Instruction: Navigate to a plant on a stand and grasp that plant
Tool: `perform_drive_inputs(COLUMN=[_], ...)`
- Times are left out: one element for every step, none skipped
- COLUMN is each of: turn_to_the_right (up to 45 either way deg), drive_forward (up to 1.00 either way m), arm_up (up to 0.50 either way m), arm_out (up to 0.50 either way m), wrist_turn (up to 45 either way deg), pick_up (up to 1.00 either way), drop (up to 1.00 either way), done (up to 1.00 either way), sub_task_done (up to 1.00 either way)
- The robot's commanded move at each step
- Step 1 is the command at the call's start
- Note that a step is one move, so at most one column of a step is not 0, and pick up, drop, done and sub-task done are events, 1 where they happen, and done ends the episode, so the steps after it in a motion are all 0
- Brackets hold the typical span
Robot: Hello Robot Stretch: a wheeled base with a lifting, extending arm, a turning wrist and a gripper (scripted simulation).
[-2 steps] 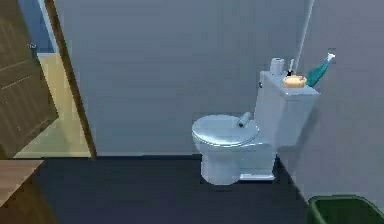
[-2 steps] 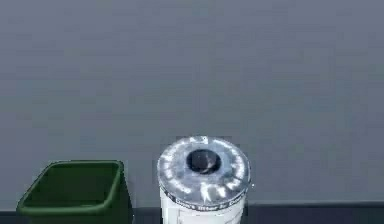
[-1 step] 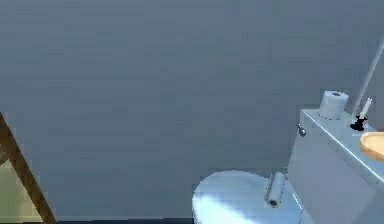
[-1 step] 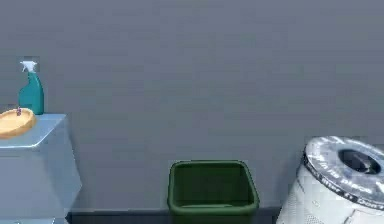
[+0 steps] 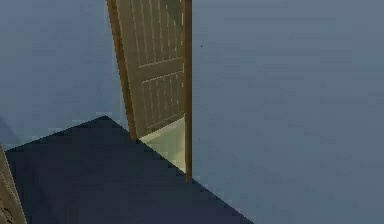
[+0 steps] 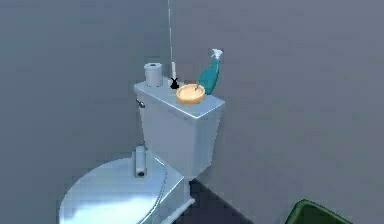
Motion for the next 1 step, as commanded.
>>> perform_drive_inputs(turn_to_the_right=[-3.0], drive_forward=[0.00], arm_up=[0.00], arm_out=[0.00], wrist_turn=[0.0], pick_up=[0.00], drop=[0.00], done=[0.00], sub_task_done=[0.00])
